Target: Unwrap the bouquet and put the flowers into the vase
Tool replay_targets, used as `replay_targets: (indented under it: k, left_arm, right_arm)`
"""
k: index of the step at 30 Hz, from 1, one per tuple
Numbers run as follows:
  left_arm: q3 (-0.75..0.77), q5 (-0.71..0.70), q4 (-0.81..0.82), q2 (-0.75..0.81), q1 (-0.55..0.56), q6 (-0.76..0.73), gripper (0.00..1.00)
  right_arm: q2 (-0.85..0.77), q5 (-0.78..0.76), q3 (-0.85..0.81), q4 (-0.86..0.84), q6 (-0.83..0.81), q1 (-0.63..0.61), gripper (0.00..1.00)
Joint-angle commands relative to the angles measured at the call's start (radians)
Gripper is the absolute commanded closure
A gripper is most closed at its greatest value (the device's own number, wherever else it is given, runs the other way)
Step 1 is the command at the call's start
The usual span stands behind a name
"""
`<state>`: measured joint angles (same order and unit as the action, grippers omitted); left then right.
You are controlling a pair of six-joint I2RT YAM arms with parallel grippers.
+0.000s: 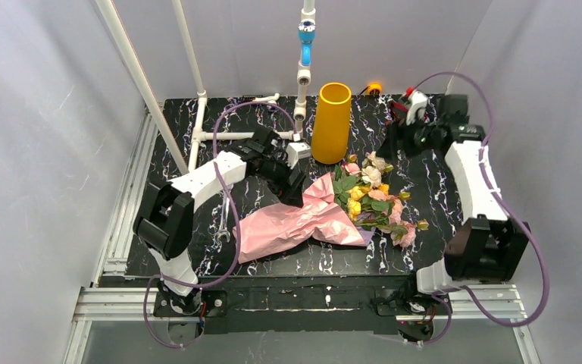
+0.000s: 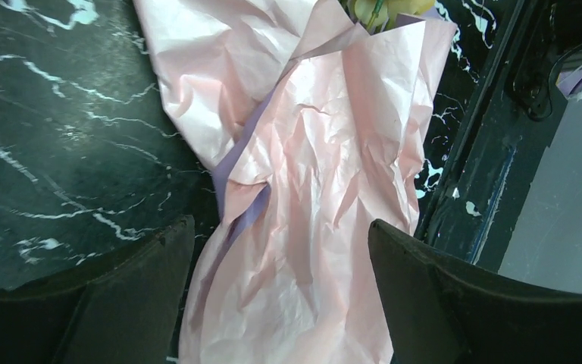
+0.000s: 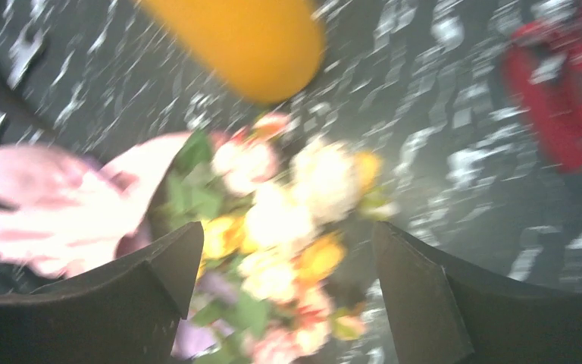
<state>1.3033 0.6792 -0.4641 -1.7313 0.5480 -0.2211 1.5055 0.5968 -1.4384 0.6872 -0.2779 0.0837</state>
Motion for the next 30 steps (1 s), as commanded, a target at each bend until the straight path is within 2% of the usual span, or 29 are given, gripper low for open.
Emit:
replay_targets:
  k: [1,4,6,7,10,16,21,25,30]
  left_arm:
    - [-0.005,-0.026,0.030,-0.030,0.044,0.022,0.20]
    - [0.010,-0.055,0.028,-0.082,0.049,0.051,0.35]
    - [0.031,-0.064,0.019,-0.103,0.049,0.064,0.51]
    - [0.057,-0.067,0.029,-0.106,0.049,0.080,0.78]
    - [0.068,-0.082,0.060,-0.086,0.049,0.100,1.00]
    - [0.078,-0.094,0.099,-0.017,0.048,0.096,1.00]
    - [0.047,0.005,0.109,0.133,0.049,-0.008,1.00]
    - [-0.027,0.162,0.051,0.303,0.063,-0.150,1.00]
    - [-0.154,0.221,-0.106,0.474,0.151,-0.394,1.00]
  right_arm:
    - [-0.171,0.051,0.160,0.052,-0.005,-0.108,0.12]
    - [-0.230,0.048,0.240,0.044,0.023,-0.158,0.14]
    - [-0.249,0.045,0.280,0.038,0.038,-0.174,0.16]
    - [-0.259,0.038,0.321,0.023,0.053,-0.193,0.19]
    - [-0.252,0.031,0.347,0.004,0.061,-0.208,0.20]
    - [-0.212,0.024,0.357,-0.070,0.100,-0.233,0.21]
    - [-0.190,0.012,0.302,-0.093,0.118,-0.237,0.22]
    - [-0.194,0.024,0.278,-0.105,0.116,-0.238,0.24]
    - [-0.195,0.022,0.294,-0.065,0.046,-0.299,0.31]
